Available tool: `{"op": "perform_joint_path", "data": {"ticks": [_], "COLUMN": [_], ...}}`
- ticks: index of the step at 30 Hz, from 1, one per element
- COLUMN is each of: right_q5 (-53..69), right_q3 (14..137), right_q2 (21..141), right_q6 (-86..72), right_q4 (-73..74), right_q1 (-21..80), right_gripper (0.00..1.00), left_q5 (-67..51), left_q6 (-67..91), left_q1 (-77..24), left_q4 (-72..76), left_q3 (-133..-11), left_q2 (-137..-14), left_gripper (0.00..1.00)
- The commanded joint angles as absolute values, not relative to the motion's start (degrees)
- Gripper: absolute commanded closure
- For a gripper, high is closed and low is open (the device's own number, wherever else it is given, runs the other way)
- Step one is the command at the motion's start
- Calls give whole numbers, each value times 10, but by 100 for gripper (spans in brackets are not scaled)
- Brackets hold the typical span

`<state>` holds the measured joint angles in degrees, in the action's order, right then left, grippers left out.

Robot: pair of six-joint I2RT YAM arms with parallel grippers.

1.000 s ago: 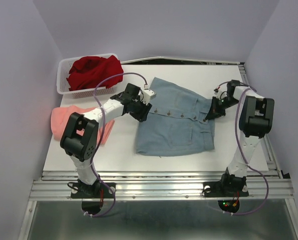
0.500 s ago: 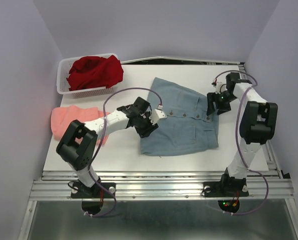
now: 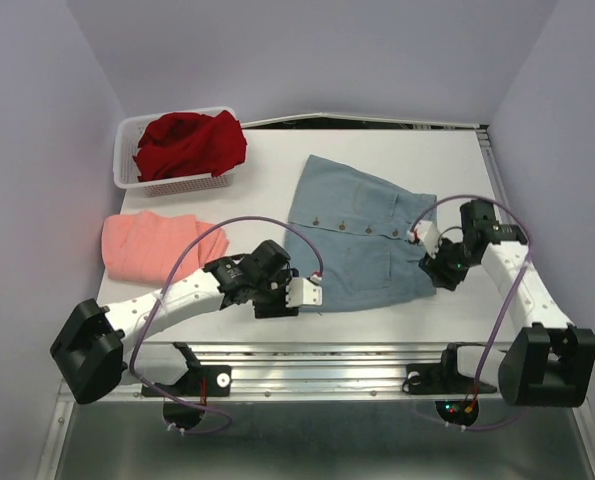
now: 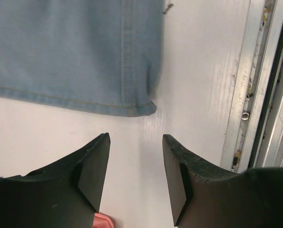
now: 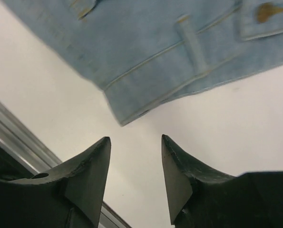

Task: Fold and stack the skirts
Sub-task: Fold the skirt

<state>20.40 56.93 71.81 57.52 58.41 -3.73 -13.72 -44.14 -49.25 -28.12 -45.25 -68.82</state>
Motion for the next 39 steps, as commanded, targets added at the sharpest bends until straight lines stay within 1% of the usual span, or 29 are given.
{"op": "perform_joint_path", "data": {"ticks": [1, 3, 5, 10, 14, 15, 17, 19, 21, 22, 23, 24, 25, 27, 29, 32, 36, 39], "right_q5": [194, 193, 198, 207, 183, 166, 139, 124, 109, 106, 103, 98, 95, 91, 101, 131, 150, 161], "right_q3": [470, 426, 408, 387, 349, 339, 312, 298, 288, 289, 297, 305, 315, 342, 361, 398, 441, 472], "right_q2": [651, 629, 611, 615, 623, 626, 632, 643, 649, 655, 657, 657, 658, 650, 631, 615, 634, 650], "right_q6": [715, 719, 721, 729, 732, 732, 739, 740, 737, 733, 720, 713, 708, 692, 686, 683, 684, 672], "right_q4": [541, 506, 484, 458, 409, 380, 339, 313, 288, 286, 285, 294, 303, 325, 347, 397, 438, 460], "right_q1": [-26, -15, -8, 10, 37, 47, 54, 54, 54, 54, 54, 54, 54, 54, 54, 54, 54, 54], "right_gripper": [47, 45, 43, 41, 39, 38, 39, 44, 51, 63, 71, 90, 98, 99, 99, 99, 99, 99], "left_q5": [-114, -86, -48, -17, 28, 35, 57, 68, 68, 65, 64, 62, 45, 25, -24, -41, -62, -103], "left_q6": [-439, -430, -425, -455, -458, -458, -456, -454, -453, -453, -452, -453, -456, -470, -482, -522, -529, -518], "left_q1": [-519, -552, -557, -563, -564, -564, -563, -563, -563, -563, -563, -557, -551, -524, -502, -490, -491, -490], "left_q4": [-259, -213, -184, -113, -85, -83, -76, -76, -83, -85, -96, -106, -119, -170, -212, -265, -293, -313], "left_q3": [-432, -415, -403, -370, -365, -364, -355, -345, -339, -336, -330, -330, -330, -344, -370, -375, -388, -430], "left_q2": [-695, -707, -725, -749, -808, -815, -821, -817, -803, -795, -774, -762, -746, -694, -663, -602, -609, -630], "left_gripper": [37, 36, 36, 36, 42, 45, 47, 55, 65, 78, 86, 100, 100, 100, 100, 100, 100, 100]}}
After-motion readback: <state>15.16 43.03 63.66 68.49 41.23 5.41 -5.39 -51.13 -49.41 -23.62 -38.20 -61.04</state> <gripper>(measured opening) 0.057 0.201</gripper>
